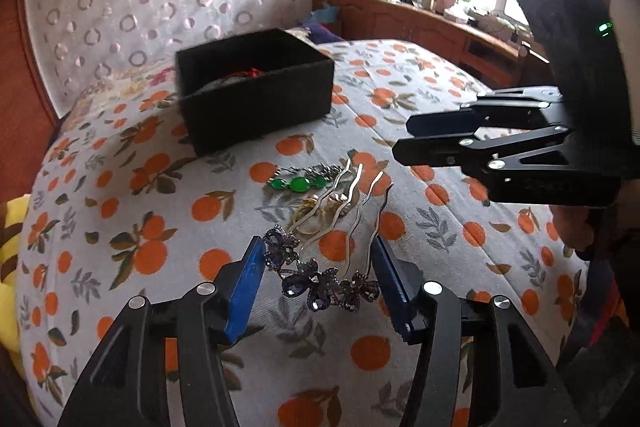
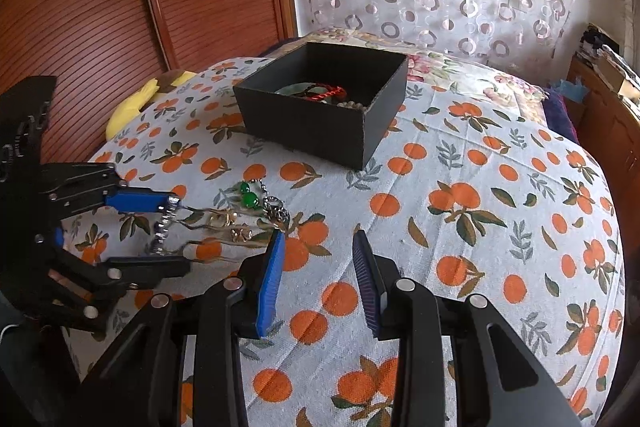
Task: Organize jewelry
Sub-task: 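Grasp purple flower hairpins with left tool while right tool grasps green earrings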
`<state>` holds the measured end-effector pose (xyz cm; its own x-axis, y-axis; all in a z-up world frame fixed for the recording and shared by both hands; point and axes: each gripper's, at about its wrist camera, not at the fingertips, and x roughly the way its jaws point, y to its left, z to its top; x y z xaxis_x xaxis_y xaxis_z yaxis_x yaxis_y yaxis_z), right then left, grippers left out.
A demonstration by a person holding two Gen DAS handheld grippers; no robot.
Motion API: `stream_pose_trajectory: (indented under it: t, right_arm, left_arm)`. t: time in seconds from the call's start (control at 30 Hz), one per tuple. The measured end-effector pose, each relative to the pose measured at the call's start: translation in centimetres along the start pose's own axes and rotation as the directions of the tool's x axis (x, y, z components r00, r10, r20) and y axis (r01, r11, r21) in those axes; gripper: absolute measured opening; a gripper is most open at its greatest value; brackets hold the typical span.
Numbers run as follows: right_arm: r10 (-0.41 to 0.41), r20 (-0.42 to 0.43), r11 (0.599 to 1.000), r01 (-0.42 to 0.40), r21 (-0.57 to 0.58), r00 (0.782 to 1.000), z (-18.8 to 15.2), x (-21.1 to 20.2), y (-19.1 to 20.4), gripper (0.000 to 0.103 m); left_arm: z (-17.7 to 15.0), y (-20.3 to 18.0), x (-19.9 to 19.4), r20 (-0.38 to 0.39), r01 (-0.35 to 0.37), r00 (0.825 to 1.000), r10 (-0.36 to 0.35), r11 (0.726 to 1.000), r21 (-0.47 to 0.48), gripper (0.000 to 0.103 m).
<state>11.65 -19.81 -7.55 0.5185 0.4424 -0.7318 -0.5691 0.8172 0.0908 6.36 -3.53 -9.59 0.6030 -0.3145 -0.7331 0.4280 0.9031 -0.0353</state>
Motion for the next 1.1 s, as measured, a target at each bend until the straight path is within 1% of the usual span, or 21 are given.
stream_pose_trajectory:
  t: [0.17, 0.27, 0.3, 0.33, 0.43, 0.63, 0.73, 0.9, 1.0, 1.1]
  right_arm:
    - [0.013, -0.001, 1.000, -0.013, -0.007, 1.000, 0.5, 0.5, 0.4, 0.038]
    - [0.023, -0.009, 0.999, -0.024, -0.030, 1.000, 1.0, 1.2, 1.1, 0.037]
    - [0.028, -0.012, 0.999, -0.028, -0.036, 1.000, 1.1, 1.4, 1.3, 0.034]
    - [0.035, -0.017, 0.998, -0.036, -0.044, 0.999, 1.4, 1.7, 1.6, 0.028]
    - [0.064, -0.031, 0.995, -0.066, -0.070, 0.997, 2.2, 2.7, 2.5, 0.021]
    - [0.103, -0.073, 0.986, -0.112, -0.125, 0.992, 3.2, 4.3, 4.7, 0.020]
    - [0.084, -0.102, 0.984, -0.099, -0.150, 0.991, 3.3, 5.1, 5.3, 0.020]
    - [0.055, -0.130, 0.983, -0.076, -0.165, 0.990, 3.6, 5.9, 5.2, 0.020]
    - [0.032, -0.138, 0.978, -0.060, -0.201, 0.990, 3.6, 6.3, 5.5, 0.019]
    - [0.020, -0.142, 0.971, -0.053, -0.233, 0.990, 3.6, 6.4, 6.1, 0.013]
  left_arm:
    - [0.0, 1.3, -2.3, 0.058, -0.028, 0.998, 0.031, 0.998, -0.054, 0.052]
    - [0.1, 2.3, -3.0, 0.071, -0.049, 0.996, 0.054, 0.996, -0.074, 0.052]
    - [0.1, 2.7, -3.2, 0.075, -0.058, 0.995, 0.064, 0.995, -0.081, 0.052]
    - [0.2, 3.1, -3.4, 0.077, -0.068, 0.994, 0.075, 0.994, -0.087, 0.052]
    - [0.3, 3.9, -3.8, 0.086, -0.085, 0.992, 0.094, 0.991, -0.103, 0.052]
    - [0.5, 4.8, -4.5, 0.103, -0.108, 0.987, 0.121, 0.987, -0.117, 0.052]
    - [0.5, 5.1, -4.7, 0.108, -0.112, 0.986, 0.126, 0.986, -0.124, 0.052]
    - [0.4, 5.3, -4.8, 0.111, -0.112, 0.986, 0.126, 0.986, -0.127, 0.052]
    - [0.4, 5.3, -4.8, 0.112, -0.113, 0.986, 0.127, 0.985, -0.128, 0.052]
    - [0.5, 5.6, -4.9, 0.115, -0.116, 0.985, 0.132, 0.984, -0.134, 0.052]
